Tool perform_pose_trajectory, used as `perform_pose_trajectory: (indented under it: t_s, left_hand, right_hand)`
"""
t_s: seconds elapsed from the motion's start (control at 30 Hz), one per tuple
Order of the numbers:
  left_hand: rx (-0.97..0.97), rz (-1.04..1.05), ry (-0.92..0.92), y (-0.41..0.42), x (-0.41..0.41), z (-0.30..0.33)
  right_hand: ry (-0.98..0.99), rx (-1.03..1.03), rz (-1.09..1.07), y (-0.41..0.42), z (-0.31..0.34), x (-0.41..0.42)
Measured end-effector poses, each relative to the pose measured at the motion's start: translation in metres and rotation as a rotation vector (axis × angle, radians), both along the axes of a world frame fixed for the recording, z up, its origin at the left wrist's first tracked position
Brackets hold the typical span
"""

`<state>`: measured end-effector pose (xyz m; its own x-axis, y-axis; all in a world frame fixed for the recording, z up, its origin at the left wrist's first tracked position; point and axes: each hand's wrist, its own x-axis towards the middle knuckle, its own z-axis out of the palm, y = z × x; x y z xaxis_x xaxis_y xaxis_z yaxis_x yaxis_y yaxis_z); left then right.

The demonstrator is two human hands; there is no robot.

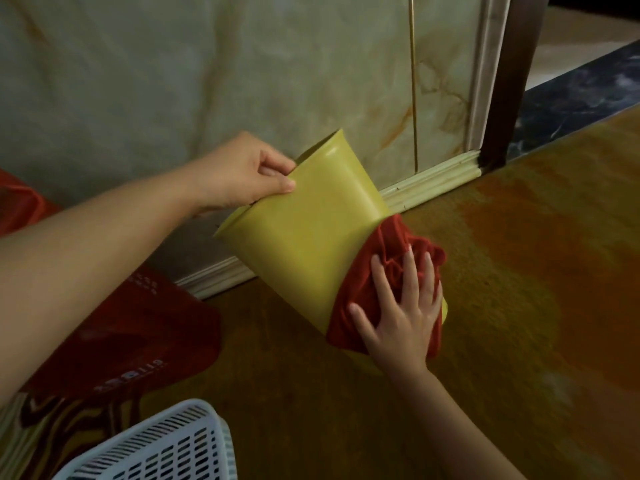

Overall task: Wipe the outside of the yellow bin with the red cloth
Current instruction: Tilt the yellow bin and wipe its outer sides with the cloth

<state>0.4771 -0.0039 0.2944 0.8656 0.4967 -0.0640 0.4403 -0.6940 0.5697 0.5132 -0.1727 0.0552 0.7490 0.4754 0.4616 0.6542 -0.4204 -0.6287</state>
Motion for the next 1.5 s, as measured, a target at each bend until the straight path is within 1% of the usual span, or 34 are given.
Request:
perform_pose_trajectory:
  t_s: [0.1, 0.23, 0.3, 0.33, 0.4, 0.47, 0.5, 0.53, 0.6, 0.63, 0.7, 0.77, 0.8, 0.83, 0.87, 0.9, 0.97, 1.0, 1.03, 1.07, 1.1, 1.17, 1.23, 1.4, 1.5]
  left_hand:
    - [0.020, 0.044, -0.035, 0.002, -0.013, 0.000]
    - [-0.032, 0.136, -0.028, 0.003, -0.024, -0.001]
    - [-0.041, 0.199, -0.053, 0.002, -0.025, -0.001]
    - [-0.014, 0.238, -0.067, 0.003, -0.023, 0.000]
    - [0.101, 0.312, -0.056, 0.005, -0.015, 0.003]
    - [0.200, 0.315, 0.047, 0.003, -0.010, 0.000]
    - [0.208, 0.306, 0.101, 0.003, -0.010, -0.005]
    - [0.178, 0.302, 0.142, 0.006, -0.012, -0.012]
    - [0.049, 0.350, 0.192, 0.013, -0.020, -0.024]
    - [-0.006, 0.392, 0.189, 0.017, -0.023, -0.028]
    - [-0.050, 0.430, 0.155, 0.023, -0.022, -0.035]
    - [-0.088, 0.391, 0.125, 0.020, -0.015, -0.036]
    - [-0.143, 0.347, 0.125, 0.017, -0.015, -0.034]
    - [-0.209, 0.271, 0.163, 0.016, -0.019, -0.030]
    - [-0.236, 0.185, 0.238, 0.014, -0.027, -0.024]
    - [-0.185, 0.083, 0.348, 0.013, -0.037, -0.016]
    - [0.091, -0.125, 0.587, 0.014, -0.061, -0.004]
    - [0.239, -0.191, 0.653, 0.012, -0.075, -0.002]
    - [0.352, -0.214, 0.656, 0.011, -0.088, -0.004]
    - [0.423, -0.206, 0.606, 0.008, -0.097, -0.008]
    - [0.449, -0.191, 0.544, 0.006, -0.102, -0.013]
    - [0.461, -0.157, 0.415, 0.000, -0.103, -0.021]
    - [0.437, -0.125, 0.309, -0.004, -0.096, -0.026]
    - [0.436, -0.059, 0.151, -0.015, -0.061, -0.043]
    - [0.413, -0.010, 0.113, -0.018, -0.042, -0.048]
  right_hand:
    - [0.100, 0.020, -0.043, -0.013, -0.020, -0.010]
    - [0.420, 0.174, -0.086, -0.018, -0.032, -0.001]
    - [0.508, 0.184, -0.044, -0.011, -0.029, 0.002]
    - [0.505, 0.169, 0.012, -0.006, -0.026, -0.001]
    - [0.463, 0.147, 0.191, 0.008, -0.017, -0.015]
    - [0.433, 0.141, 0.360, 0.026, -0.007, -0.035]
    - [0.425, 0.146, 0.419, 0.036, -0.002, -0.044]
    - [0.421, 0.155, 0.459, 0.046, 0.003, -0.051]
    - [0.410, 0.180, 0.504, 0.064, 0.015, -0.058]
    - [0.408, 0.200, 0.512, 0.071, 0.020, -0.059]
    - [0.418, 0.244, 0.501, 0.077, 0.023, -0.056]
    - [0.431, 0.277, 0.486, 0.078, 0.020, -0.049]
    - [0.447, 0.292, 0.479, 0.077, 0.017, -0.045]
    - [0.468, 0.305, 0.471, 0.075, 0.014, -0.040]
    - [0.486, 0.316, 0.463, 0.074, 0.012, -0.036]
    - [0.495, 0.326, 0.457, 0.073, 0.010, -0.033]
    - [0.498, 0.325, 0.456, 0.072, 0.009, -0.030]
    - [0.496, 0.312, 0.461, 0.070, 0.010, -0.028]
    - [0.488, 0.297, 0.472, 0.069, 0.011, -0.028]
    - [0.476, 0.291, 0.479, 0.066, 0.013, -0.029]
    - [0.469, 0.296, 0.475, 0.063, 0.014, -0.029]
    - [0.471, 0.328, 0.426, 0.056, 0.016, -0.027]
    - [0.414, 0.335, 0.346, 0.050, 0.018, -0.024]
    - [0.130, 0.270, 0.199, 0.028, 0.012, -0.025]
    - [0.051, 0.244, 0.177, 0.014, 0.004, -0.026]
